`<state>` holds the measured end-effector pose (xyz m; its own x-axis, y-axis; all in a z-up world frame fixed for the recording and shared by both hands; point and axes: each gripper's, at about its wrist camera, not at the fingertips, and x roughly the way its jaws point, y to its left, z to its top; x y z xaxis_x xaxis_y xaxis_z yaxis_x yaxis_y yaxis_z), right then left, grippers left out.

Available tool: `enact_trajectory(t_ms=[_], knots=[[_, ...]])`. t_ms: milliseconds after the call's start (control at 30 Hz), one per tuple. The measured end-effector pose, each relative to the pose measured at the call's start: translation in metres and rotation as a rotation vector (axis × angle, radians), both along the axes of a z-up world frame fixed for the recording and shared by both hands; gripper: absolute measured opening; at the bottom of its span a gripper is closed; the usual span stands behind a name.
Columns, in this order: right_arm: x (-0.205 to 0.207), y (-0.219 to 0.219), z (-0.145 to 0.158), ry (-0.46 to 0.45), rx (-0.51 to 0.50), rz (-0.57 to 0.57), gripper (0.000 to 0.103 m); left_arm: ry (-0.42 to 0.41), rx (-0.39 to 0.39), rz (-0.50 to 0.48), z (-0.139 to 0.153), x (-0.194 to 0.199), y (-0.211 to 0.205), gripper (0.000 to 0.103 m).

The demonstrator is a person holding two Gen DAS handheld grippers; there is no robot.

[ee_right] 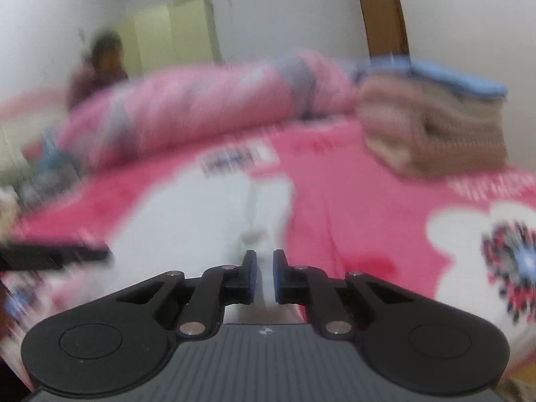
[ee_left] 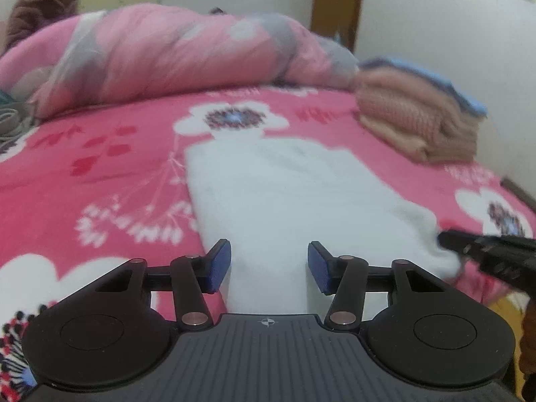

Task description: Fold clothes

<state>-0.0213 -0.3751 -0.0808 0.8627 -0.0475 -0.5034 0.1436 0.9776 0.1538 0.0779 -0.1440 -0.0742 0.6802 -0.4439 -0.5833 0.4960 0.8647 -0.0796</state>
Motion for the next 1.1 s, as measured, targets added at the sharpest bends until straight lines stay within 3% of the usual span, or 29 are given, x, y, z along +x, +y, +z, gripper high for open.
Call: enact_trajectory(t_ms=[100, 233, 367, 433, 500, 567, 633, 733, 833, 933, 1000, 1100], knots=[[-0.001, -0.010, -0.003, 0.020, 0.046, 0.000, 0.009, -0.002, 0.032, -0.008, -0.010, 0.001, 0.001, 0.050], [0.001, -0.019, 0.039, -0.054, 0.020, 0.056, 0.009, -0.010, 0.023, -0.013, -0.011, 0.002, 0.006, 0.051], [0.038, -0.008, 0.064, -0.106, -0.053, 0.199, 0.009, -0.003, -0.008, 0.000, -0.017, 0.001, 0.009, 0.053], [0.062, -0.004, 0.058, -0.068, -0.060, 0.276, 0.009, -0.005, -0.017, 0.006, -0.019, 0.000, 0.011, 0.053], [0.086, -0.004, 0.039, 0.043, -0.054, 0.299, 0.009, -0.011, -0.024, 0.007, -0.021, -0.001, 0.012, 0.054], [0.108, -0.004, 0.013, 0.189, -0.147, 0.295, 0.009, -0.011, -0.042, 0.001, -0.023, -0.001, 0.015, 0.055], [0.114, -0.008, 0.013, 0.225, -0.173, 0.299, 0.009, -0.009, -0.057, -0.005, -0.025, 0.000, 0.019, 0.056], [0.125, -0.003, 0.049, 0.152, -0.212, 0.325, 0.010, 0.000, -0.092, -0.015, -0.028, 0.003, 0.024, 0.058], [0.150, 0.015, 0.076, 0.077, -0.210, 0.430, 0.010, 0.007, -0.127, -0.018, -0.031, 0.003, 0.029, 0.059], [0.187, 0.032, 0.063, 0.115, -0.169, 0.535, 0.010, -0.003, -0.143, -0.019, -0.033, 0.001, 0.031, 0.059], [0.215, 0.033, 0.034, 0.200, -0.181, 0.523, 0.009, -0.011, -0.147, -0.024, -0.035, 0.000, 0.032, 0.059], [0.238, 0.017, 0.008, 0.237, -0.234, 0.423, 0.008, -0.021, -0.155, -0.033, -0.037, -0.001, 0.035, 0.059]])
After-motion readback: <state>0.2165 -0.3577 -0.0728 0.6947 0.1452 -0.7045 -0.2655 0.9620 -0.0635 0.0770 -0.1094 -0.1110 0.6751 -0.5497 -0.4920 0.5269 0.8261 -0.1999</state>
